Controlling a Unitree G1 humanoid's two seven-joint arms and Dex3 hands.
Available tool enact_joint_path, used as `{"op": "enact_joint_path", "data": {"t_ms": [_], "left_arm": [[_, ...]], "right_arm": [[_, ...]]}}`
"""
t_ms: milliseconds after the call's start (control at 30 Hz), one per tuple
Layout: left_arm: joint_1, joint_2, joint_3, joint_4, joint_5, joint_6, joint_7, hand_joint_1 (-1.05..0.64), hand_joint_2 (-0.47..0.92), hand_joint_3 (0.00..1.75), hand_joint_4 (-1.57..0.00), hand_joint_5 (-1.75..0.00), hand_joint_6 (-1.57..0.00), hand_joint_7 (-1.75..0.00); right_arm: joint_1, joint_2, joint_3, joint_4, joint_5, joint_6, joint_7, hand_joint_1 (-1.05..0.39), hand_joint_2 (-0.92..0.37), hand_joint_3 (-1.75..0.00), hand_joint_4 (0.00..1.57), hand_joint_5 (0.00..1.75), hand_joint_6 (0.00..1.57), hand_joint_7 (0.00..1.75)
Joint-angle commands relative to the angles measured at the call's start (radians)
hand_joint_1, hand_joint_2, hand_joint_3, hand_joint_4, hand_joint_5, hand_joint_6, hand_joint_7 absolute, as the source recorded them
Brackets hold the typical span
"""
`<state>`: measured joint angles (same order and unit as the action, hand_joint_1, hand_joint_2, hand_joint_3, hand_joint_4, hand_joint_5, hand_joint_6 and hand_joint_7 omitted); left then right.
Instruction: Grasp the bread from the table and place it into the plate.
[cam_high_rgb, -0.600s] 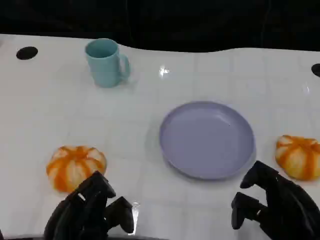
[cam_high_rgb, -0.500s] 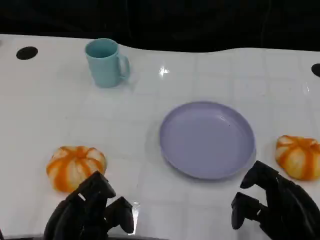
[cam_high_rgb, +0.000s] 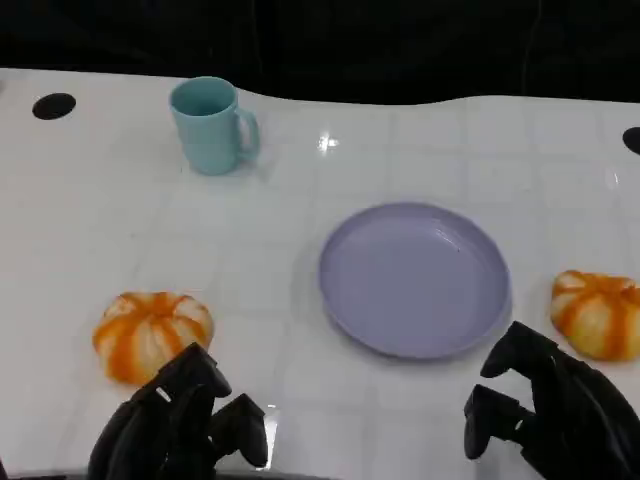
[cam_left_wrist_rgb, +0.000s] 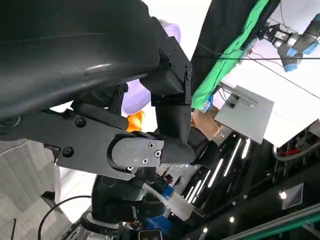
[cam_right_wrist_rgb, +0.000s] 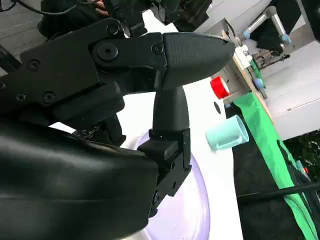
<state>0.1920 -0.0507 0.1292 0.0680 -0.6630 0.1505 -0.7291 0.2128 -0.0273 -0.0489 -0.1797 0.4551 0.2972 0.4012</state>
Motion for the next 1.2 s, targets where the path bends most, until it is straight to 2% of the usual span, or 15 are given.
{"op": "enact_joint_path", "data": {"t_ms": [33,567,667,900,933,967,1067,1200], "left_arm": [[0.0,0.007,0.009,0.001,-0.004,-0.007,-0.001,-0.54,0.92,0.29,-0.71,-1.73,-0.6,-1.39],[0.0,0.013,0.013,-0.007,0.013,-0.026,0.008,-0.54,0.92,0.28,-0.68,-1.73,-0.58,-1.39],[0.002,0.015,0.011,-0.013,0.038,-0.05,0.018,-0.55,0.92,0.27,-0.64,-1.73,-0.57,-1.33],[0.01,0.016,0.004,-0.029,0.104,-0.121,0.044,-0.59,0.92,0.21,-0.56,-1.7,-0.53,-1.24],[0.014,0.013,0.004,-0.032,0.115,-0.14,0.048,-0.56,0.92,0.22,-0.52,-1.62,-0.55,-1.04],[0.017,0.011,0.003,-0.034,0.122,-0.155,0.051,-0.55,0.92,0.23,-0.51,-1.59,-0.57,-0.96],[0.016,0.016,0.0,-0.028,0.148,-0.219,0.039,-0.51,0.92,0.24,-0.45,-1.55,-0.59,-0.78],[0.016,0.028,-0.003,-0.03,0.198,-0.281,0.063,-0.5,0.92,0.21,-0.42,-1.5,-0.62,-0.66]], "right_arm": [[-0.004,-0.011,-0.013,0.003,0.013,-0.014,0.012,-0.55,-0.92,-0.46,0.75,1.75,0.44,1.75],[-0.001,-0.005,-0.01,0.006,0.004,-0.029,0.006,-0.55,-0.92,-0.43,0.76,1.75,0.46,1.75],[-0.001,-0.005,-0.008,-0.004,0.002,-0.008,-0.013,-0.57,-0.92,-0.43,0.76,1.75,0.47,1.75],[0.001,-0.009,-0.003,-0.006,0.006,-0.018,-0.002,-0.57,-0.92,-0.44,0.75,1.75,0.45,1.75],[0.002,-0.01,-0.002,-0.007,0.008,-0.015,-0.002,-0.57,-0.92,-0.44,0.74,1.75,0.45,1.75],[0.002,-0.01,-0.002,-0.007,0.008,-0.013,-0.002,-0.57,-0.92,-0.44,0.74,1.75,0.45,1.75],[0.004,-0.006,0.001,-0.007,0.003,-0.018,-0.008,-0.57,-0.92,-0.44,0.76,1.75,0.46,1.75],[0.005,-0.003,0.005,-0.009,-0.001,-0.021,-0.011,-0.57,-0.92,-0.43,0.77,1.75,0.47,1.75]]}}
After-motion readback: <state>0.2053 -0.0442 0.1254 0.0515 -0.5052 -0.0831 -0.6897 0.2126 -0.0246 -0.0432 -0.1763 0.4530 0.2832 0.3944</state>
